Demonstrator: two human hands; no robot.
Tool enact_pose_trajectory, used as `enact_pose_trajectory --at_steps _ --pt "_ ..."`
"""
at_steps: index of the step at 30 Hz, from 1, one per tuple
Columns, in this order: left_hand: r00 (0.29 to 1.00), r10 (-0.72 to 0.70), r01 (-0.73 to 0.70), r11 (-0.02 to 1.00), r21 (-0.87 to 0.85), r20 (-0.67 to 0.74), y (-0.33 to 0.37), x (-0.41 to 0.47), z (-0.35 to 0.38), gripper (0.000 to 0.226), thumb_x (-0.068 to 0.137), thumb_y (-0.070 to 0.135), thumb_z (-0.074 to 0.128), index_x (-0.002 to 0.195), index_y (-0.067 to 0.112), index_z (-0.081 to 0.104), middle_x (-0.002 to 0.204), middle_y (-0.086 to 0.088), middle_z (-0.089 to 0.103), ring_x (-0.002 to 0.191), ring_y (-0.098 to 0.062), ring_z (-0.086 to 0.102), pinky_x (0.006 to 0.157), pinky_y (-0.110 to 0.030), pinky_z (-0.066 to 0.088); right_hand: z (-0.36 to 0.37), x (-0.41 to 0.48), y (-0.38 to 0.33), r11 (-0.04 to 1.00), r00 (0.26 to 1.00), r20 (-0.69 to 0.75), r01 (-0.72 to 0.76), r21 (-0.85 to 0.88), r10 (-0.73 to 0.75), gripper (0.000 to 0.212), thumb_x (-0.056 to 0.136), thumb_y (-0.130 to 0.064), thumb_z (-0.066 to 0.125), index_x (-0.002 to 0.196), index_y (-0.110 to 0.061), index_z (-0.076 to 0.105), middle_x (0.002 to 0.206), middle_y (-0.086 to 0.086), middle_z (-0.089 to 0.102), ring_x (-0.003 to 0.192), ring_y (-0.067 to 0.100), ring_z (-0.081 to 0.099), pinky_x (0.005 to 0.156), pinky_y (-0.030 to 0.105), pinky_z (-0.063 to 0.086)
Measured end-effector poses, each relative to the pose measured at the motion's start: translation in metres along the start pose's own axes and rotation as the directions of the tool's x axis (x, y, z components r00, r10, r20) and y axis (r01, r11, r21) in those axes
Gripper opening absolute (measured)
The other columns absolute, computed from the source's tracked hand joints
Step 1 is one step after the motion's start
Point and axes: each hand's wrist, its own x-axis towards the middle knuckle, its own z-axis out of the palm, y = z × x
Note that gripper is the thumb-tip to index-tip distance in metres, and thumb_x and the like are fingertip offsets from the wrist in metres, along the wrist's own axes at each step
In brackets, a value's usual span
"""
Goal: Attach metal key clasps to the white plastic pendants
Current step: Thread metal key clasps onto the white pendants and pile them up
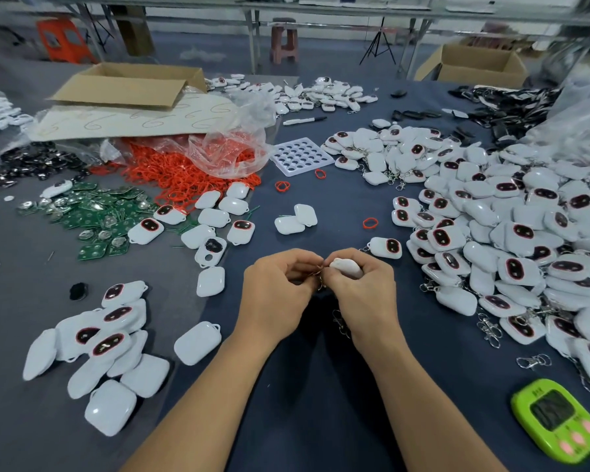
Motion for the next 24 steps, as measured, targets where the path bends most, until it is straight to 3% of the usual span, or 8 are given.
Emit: enact_pose_trajectory --at_steps 6,15,20,24 --pt "0.999 -0.053 0.053 0.995 0.084 0.004 -0.003 0.003 0.000 0.033 0.081 0.011 0.077 0.078 0.044 0.077 0.078 0.026 0.075 0.079 0.006 0.072 0.078 -0.024 0.059 -0.003 0.000 0.002 0.999 0.999 -0.033 0.014 0.042 -0.013 0.011 0.071 -0.013 0.067 0.076 -0.020 0.073 0.070 -0.005 0.069 0.062 0.007 0.058 0.058 0.018 0.050" --pt "0.992 -0.128 0.128 0.987 0.094 -0.007 -0.002 0.005 -0.007 0.018 0.078 0.033 0.083 0.079 0.050 0.076 0.072 0.024 0.074 0.072 0.006 0.070 0.072 -0.028 0.058 -0.006 -0.001 0.000 0.991 0.998 -0.054 0.051 0.123 -0.045 0.013 0.074 -0.006 0.066 0.073 -0.018 0.072 0.070 -0.007 0.067 0.063 0.006 0.057 0.058 0.016 0.046" --pt "0.983 -0.185 0.183 0.980 -0.077 -0.016 -0.004 0.007 -0.012 0.009 0.069 0.035 0.082 0.075 0.039 0.079 0.068 0.009 0.075 0.066 -0.007 0.071 0.071 -0.031 0.058 -0.012 0.000 -0.002 0.977 0.998 -0.048 0.049 0.205 -0.040 0.024 0.081 0.007 0.067 0.072 -0.015 0.070 0.067 -0.006 0.061 0.060 0.005 0.049 0.056 0.017 0.043" --pt "0.973 -0.233 0.224 0.941 -0.253 -0.002 -0.004 0.009 -0.011 0.013 0.072 0.020 0.089 0.077 0.029 0.080 0.073 0.000 0.077 0.067 -0.011 0.072 0.063 -0.020 0.053 -0.012 -0.002 -0.005 0.973 0.999 -0.006 0.047 0.225 -0.047 0.008 0.076 -0.006 0.072 0.073 -0.014 0.070 0.067 -0.004 0.062 0.060 0.006 0.051 0.057 0.016 0.044"
